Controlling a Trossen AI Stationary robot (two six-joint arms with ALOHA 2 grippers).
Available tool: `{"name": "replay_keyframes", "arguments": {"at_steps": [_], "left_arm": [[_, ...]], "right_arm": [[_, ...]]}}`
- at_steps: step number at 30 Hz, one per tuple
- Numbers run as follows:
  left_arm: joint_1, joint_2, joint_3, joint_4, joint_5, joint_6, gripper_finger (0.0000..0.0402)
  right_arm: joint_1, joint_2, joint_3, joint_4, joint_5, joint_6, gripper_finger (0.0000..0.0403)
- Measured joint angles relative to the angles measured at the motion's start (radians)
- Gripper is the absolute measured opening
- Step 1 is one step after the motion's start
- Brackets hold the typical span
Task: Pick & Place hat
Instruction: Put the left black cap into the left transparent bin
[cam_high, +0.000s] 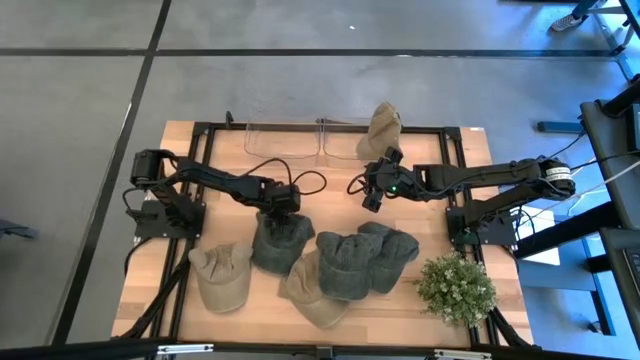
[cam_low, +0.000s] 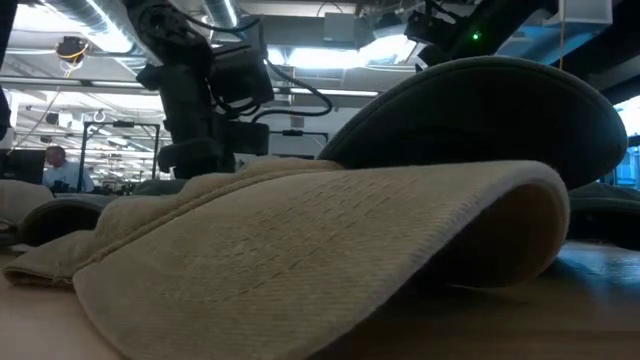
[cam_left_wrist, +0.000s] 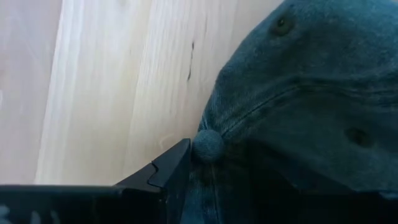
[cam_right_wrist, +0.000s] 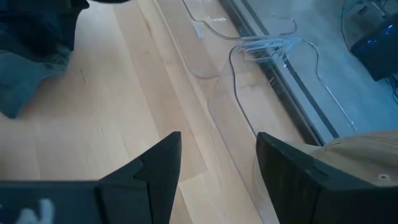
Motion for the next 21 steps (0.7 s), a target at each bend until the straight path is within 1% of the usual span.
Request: {"name": "replay_keyframes", "arguments": {"at_steps": [3, 8, 11, 15, 21], "left_arm": [[0.0, -0.009, -0.001, 0.006, 0.001, 0.005, 0.0153], [0.0, -0.014, -0.002, 0.005, 0.005, 0.06, 0.0152], [-0.004, -0.014, -0.002, 0.005, 0.007, 0.105, 0.0145], [-0.01, -0.013, -0.003, 0.004, 0.007, 0.13, 0.0122], [-0.011, -0.013, -0.003, 0.004, 0.015, 0.13, 0.0067]], "right_arm": [[0.0, 0.0, 0.0, -0.002, 0.0, 0.0, 0.0209], [0.0, 0.0, 0.0, -0.002, 0.0, 0.002, 0.0209], [0.0, 0.0, 0.0, -0.002, 0.0, 0.003, 0.0209], [0.0, 0.0, 0.0, -0.002, 0.0, 0.003, 0.0209], [0.0, 0.0, 0.0, -0.003, 0.0, 0.003, 0.0209]]}}
